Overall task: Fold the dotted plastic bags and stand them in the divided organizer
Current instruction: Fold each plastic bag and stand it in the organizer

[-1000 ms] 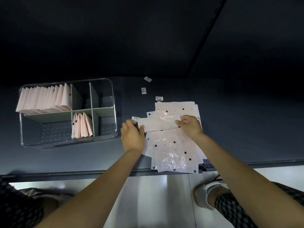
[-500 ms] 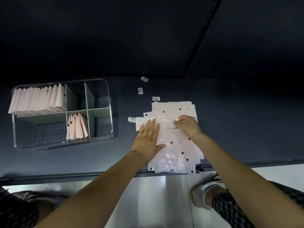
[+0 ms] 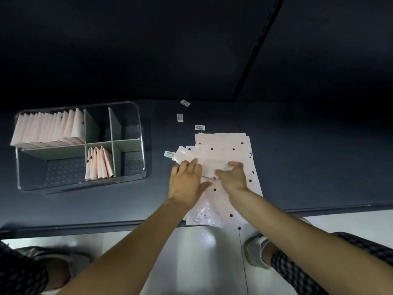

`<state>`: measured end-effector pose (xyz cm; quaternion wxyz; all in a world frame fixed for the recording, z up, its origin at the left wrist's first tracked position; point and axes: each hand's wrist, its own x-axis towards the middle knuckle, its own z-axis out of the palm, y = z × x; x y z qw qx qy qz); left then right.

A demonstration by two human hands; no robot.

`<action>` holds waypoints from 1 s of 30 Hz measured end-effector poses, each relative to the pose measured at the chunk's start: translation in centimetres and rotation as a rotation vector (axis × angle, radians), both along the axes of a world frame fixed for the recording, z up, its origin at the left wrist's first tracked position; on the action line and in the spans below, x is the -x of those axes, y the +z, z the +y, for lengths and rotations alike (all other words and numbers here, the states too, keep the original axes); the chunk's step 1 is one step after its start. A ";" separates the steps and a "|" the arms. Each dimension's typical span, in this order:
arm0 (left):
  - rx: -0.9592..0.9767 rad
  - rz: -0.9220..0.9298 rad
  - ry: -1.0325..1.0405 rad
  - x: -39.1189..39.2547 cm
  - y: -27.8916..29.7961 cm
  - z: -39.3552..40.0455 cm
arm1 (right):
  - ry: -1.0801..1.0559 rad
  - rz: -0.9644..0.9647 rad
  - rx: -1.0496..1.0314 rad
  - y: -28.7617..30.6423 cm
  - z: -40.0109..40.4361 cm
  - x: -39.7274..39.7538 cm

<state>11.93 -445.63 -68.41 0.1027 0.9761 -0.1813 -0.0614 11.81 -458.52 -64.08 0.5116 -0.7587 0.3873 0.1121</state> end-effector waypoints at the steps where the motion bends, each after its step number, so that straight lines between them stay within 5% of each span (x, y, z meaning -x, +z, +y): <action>1: 0.017 -0.014 -0.004 0.3 -0.2 0.2 | -0.028 -0.002 -0.064 0.3 0.7 0.9; 4: 0.069 -0.013 -0.001 1.3 -0.6 1.3 | -0.092 -0.020 -0.303 0.8 2.4 3.3; 7: 0.126 0.030 -0.032 1.7 -1.0 2.7 | 0.101 -0.075 -0.425 1.5 3.0 5.5; 13: 0.221 0.110 -0.156 1.4 -1.2 4.6 | 1.002 -0.381 0.324 0.8 -0.9 5.2; 16: 0.268 0.134 -0.161 1.4 -1.1 4.8 | 1.191 -0.410 0.556 -0.8 -1.9 2.9; 19: 0.325 0.160 -0.154 1.5 -1.2 4.8 | 1.147 -0.429 0.488 -2.5 -0.9 1.6; 24: 0.484 0.247 -0.038 1.0 -0.8 5.0 | 0.767 -0.399 0.345 -3.7 0.2 0.9; 30: 0.721 0.287 0.304 0.4 0.3 4.6 | 0.585 -0.219 0.233 -3.1 0.9 -0.1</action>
